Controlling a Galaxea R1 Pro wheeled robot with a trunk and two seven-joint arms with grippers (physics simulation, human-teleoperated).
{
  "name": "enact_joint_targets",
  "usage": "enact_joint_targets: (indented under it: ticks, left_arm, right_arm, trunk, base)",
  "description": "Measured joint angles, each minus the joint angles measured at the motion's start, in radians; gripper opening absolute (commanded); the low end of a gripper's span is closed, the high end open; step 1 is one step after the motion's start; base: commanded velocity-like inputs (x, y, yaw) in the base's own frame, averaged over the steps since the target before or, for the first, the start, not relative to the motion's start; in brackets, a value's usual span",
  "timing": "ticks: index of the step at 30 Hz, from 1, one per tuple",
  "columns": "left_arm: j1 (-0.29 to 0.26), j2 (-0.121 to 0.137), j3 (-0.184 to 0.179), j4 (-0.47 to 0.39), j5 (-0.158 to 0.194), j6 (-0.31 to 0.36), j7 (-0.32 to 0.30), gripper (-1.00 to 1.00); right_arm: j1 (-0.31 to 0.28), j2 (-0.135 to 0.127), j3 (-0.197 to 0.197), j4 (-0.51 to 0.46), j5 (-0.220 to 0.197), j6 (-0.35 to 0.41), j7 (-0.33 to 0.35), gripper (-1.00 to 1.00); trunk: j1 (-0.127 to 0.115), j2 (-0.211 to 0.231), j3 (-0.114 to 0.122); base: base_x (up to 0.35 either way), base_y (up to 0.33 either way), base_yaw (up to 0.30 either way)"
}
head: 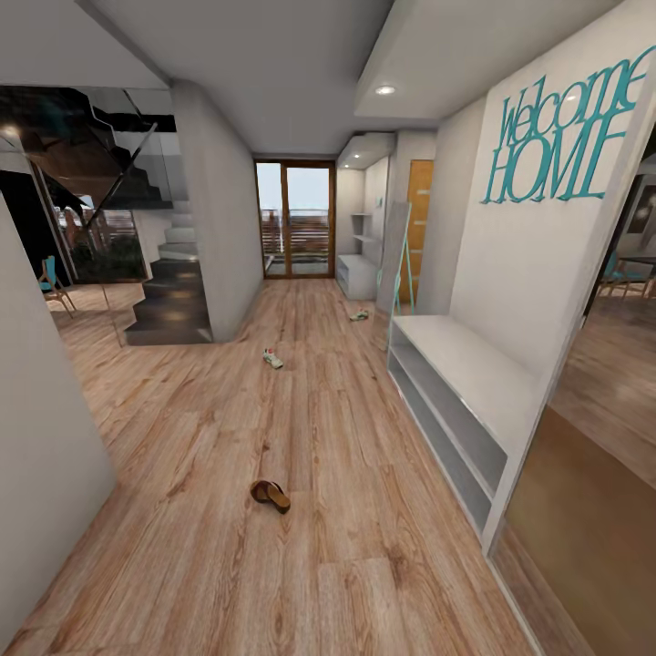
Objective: Pick up the two gym shoes and the two sandals from the corridor floor and place them onto the hallstand (shoe rack) in the corridor, making sure they are on the rack and not on the floor. Arrange them so the two gym shoes are next to each other and the two sandals are next to each other.
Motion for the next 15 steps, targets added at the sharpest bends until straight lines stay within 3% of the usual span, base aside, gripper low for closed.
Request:
enact_joint_targets:
  ticks: [10,11,12,13,14,15]
  left_arm:
    - [-0.006,-0.043,-0.002,-0.056,-0.002,0.041,-0.001,1.0]
    - [-0.015,-0.049,-0.002,-0.145,-0.002,0.302,0.0,1.0]
    - [-0.051,-0.052,-0.001,-0.277,-0.003,0.399,0.001,1.0]
    - [-0.084,-0.053,-0.001,-0.492,-0.003,0.43,0.002,1.0]
    - [-0.115,-0.054,-0.001,-0.744,-0.003,0.453,0.002,1.0]
    - [-0.159,-0.055,-0.001,-0.916,-0.003,0.471,0.002,1.0]
  right_arm:
    - [-0.028,0.002,0.001,-0.057,0.008,0.027,-0.019,1.0]
    - [-0.028,0.002,0.001,-0.222,0.007,0.174,-0.033,1.0]
    - [-0.088,0.002,0.001,-0.447,0.008,0.249,-0.045,1.0]
    - [-0.25,0.002,0.002,-0.516,0.009,0.278,-0.05,1.0]
    - [-0.359,0.002,0.002,-0.495,0.009,0.3,-0.053,1.0]
    - [-0.382,0.002,0.002,-0.464,0.009,0.317,-0.056,1.0]
  trunk:
    - [0.0,0.0,0.0]
    - [0.0,0.0,0.0]
    - [0.0,0.0,0.0]
    - [0.0,0.0,0.0]
    - [0.0,0.0,0.0]
    - [0.0,0.0,0.0]
  base:
    - [0.0,0.0,0.0]
    - [0.0,0.0,0.0]
    - [0.0,0.0,0.0]
    - [0.0,0.0,0.0]
    - [0.0,0.0,0.0]
    - [0.0,0.0,0.0]
